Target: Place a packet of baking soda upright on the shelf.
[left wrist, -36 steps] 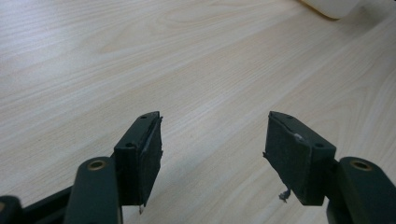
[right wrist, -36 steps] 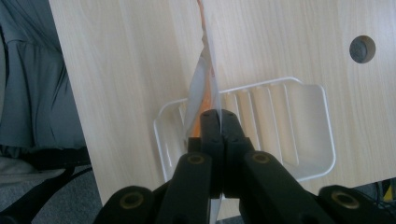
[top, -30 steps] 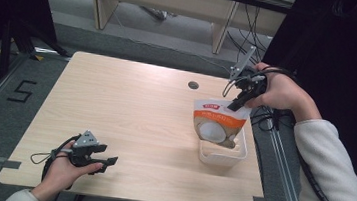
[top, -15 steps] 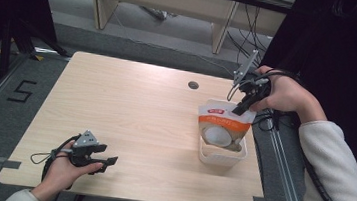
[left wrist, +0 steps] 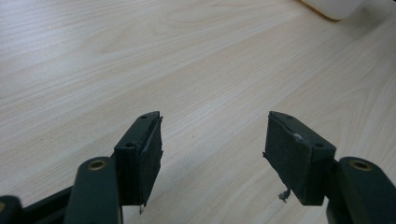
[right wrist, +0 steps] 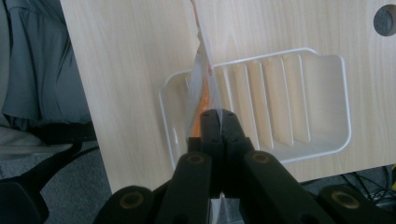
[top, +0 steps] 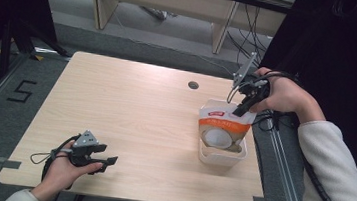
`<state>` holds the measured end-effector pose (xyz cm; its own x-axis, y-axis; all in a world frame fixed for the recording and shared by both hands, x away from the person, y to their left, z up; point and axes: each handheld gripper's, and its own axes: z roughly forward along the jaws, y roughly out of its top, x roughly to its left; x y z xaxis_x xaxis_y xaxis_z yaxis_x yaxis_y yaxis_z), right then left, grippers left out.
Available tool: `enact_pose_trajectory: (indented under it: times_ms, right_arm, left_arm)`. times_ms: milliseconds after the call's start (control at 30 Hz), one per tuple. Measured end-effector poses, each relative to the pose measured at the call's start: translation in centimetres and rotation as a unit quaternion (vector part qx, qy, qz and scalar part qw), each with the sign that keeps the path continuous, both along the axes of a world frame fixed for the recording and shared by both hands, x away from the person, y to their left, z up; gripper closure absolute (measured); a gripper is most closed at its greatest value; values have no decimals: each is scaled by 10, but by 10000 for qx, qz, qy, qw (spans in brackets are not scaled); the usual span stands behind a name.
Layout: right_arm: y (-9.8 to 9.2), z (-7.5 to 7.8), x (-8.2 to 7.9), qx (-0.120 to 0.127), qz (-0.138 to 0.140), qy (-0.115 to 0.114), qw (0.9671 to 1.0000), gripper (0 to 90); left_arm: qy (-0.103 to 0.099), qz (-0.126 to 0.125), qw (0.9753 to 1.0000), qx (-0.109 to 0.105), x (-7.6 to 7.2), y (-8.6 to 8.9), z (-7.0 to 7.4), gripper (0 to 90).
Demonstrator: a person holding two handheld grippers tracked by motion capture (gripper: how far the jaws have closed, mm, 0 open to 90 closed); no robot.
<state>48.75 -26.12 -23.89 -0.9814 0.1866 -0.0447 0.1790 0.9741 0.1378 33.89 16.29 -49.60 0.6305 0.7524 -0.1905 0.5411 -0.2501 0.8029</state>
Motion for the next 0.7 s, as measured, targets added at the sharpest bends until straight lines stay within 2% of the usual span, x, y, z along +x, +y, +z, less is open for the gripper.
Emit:
enact_pose_trajectory:
  times_ms: [133,333,467,567,600,700]
  right_arm:
    - [-1,0,2,-98,97,-104,9999,900]
    - [-3,-3,4,2,120,-204,9997,900]
    - [-3,-2,5,-82,207,-342,9992,900]
    - [-2,-2,4,-72,190,-357,9992,900]
    - [-2,-2,4,-102,249,-416,9988,900]
    - [-2,-2,5,-112,296,-400,9987,900]
  left_arm:
    - [-10,-8,10000,2,0,0,0,356]
    - [-10,-5,10000,3,0,0,0,356]
    - [-5,2,10000,-4,0,0,0,356]
    - [-6,9,10000,-25,0,-1,0,356]
    - [-5,-13,10000,1,0,0,0,356]
    - [-5,-2,10000,-4,0,0,0,356]
